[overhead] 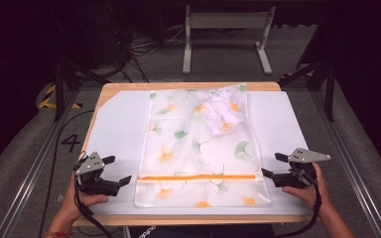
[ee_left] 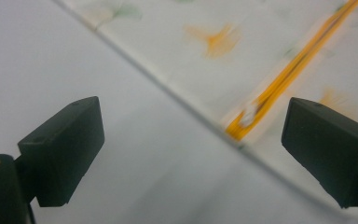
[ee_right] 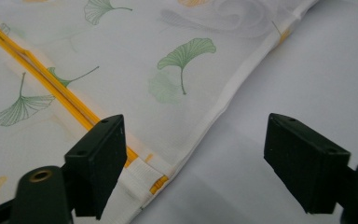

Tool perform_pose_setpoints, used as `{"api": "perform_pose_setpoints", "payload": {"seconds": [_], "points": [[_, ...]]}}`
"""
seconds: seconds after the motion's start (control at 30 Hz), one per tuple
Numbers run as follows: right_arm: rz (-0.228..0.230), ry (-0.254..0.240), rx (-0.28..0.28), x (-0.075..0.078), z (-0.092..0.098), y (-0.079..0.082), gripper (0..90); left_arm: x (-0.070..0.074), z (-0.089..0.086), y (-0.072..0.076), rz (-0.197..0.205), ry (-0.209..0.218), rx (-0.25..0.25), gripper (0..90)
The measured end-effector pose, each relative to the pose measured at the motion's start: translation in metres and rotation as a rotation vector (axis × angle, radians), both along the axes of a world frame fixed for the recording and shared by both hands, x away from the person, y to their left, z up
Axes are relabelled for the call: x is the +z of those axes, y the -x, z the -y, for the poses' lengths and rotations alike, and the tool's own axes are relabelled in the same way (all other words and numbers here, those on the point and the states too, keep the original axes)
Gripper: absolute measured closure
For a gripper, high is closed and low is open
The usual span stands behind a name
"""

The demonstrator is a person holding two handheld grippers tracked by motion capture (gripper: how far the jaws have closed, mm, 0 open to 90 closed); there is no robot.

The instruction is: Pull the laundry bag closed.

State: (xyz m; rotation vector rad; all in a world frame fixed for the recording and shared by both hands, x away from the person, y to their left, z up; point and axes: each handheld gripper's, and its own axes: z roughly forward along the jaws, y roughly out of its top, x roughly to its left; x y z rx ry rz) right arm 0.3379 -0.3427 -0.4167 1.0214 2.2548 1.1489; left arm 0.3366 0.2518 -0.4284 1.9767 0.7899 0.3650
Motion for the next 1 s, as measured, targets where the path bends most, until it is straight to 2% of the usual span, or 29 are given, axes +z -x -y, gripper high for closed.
{"api": "perform_pose_setpoints", "payload": {"seconds": [0.03,0.07,0.17,0.2,0.27,0.33,0.37,0.43,0.47,0.5,0.53,0.57,0.6,0.67,0.7,0.73,0.87,0.9,0.93,1.0], "points": [[-0.003,0.006,0.009,0.000,-0.001,0.000,24.6,0.002,0.001,0.002,0.005,-0.003,-0.007,10.3],[-0.006,0.008,0.022,0.000,-0.003,-0.001,27.1,0.003,0.003,0.006,0.029,-0.021,-0.030,13.9],[-0.008,0.015,0.058,0.006,-0.009,-0.002,32.8,0.004,0.005,0.012,0.038,-0.032,-0.046,26.9],[-0.002,0.020,0.061,0.009,-0.013,-0.003,32.9,0.003,0.006,0.015,0.033,-0.027,-0.056,29.3],[0.017,0.031,0.076,0.015,-0.020,-0.004,35.2,0.002,0.006,0.019,0.028,-0.026,-0.074,41.0],[0.027,0.050,0.098,0.020,-0.030,-0.006,35.7,0.001,0.007,0.024,0.034,-0.036,-0.098,46.2],[0.026,0.063,0.101,0.022,-0.035,-0.007,36.5,0.000,0.007,0.026,0.031,-0.041,-0.113,51.9],[0.022,0.065,0.131,0.026,-0.048,-0.009,37.7,-0.002,0.008,0.027,0.030,-0.050,-0.127,55.8],[0.022,0.077,0.146,0.027,-0.055,-0.010,38.5,-0.002,0.008,0.027,0.030,-0.050,-0.127,61.5],[0.019,0.095,0.166,0.028,-0.063,-0.012,39.2,-0.004,0.010,0.028,0.027,-0.061,-0.150,65.5],[0.015,0.105,0.193,0.030,-0.072,-0.013,39.6,-0.004,0.010,0.028,0.027,-0.061,-0.150,68.0],[0.015,0.105,0.193,0.030,-0.072,-0.013,39.6,-0.004,0.011,0.028,0.021,-0.066,-0.161,68.0],[0.018,0.118,0.219,0.031,-0.081,-0.015,40.8,-0.005,0.013,0.029,0.021,-0.084,-0.180,73.4],[0.013,0.150,0.276,0.033,-0.104,-0.019,43.1,-0.007,0.016,0.029,0.017,-0.091,-0.197,81.7],[0.004,0.157,0.321,0.035,-0.122,-0.023,47.0,-0.007,0.017,0.029,0.006,-0.091,-0.204,87.6],[0.004,0.157,0.321,0.035,-0.122,-0.023,47.0,-0.008,0.019,0.029,0.005,-0.106,-0.219,87.6],[-0.016,0.213,0.453,0.038,-0.172,-0.032,58.6,-0.014,0.030,0.029,-0.016,-0.168,-0.252,90.0],[-0.017,0.239,0.499,0.039,-0.192,-0.035,62.3,-0.016,0.033,0.027,-0.027,-0.157,-0.253,90.0],[-0.017,0.239,0.499,0.039,-0.192,-0.035,62.3,-0.016,0.033,0.027,-0.027,-0.157,-0.253,90.0],[-0.028,0.266,0.544,0.040,-0.217,-0.039,66.0,-0.017,0.036,0.027,-0.021,-0.167,-0.256,90.0]]}}
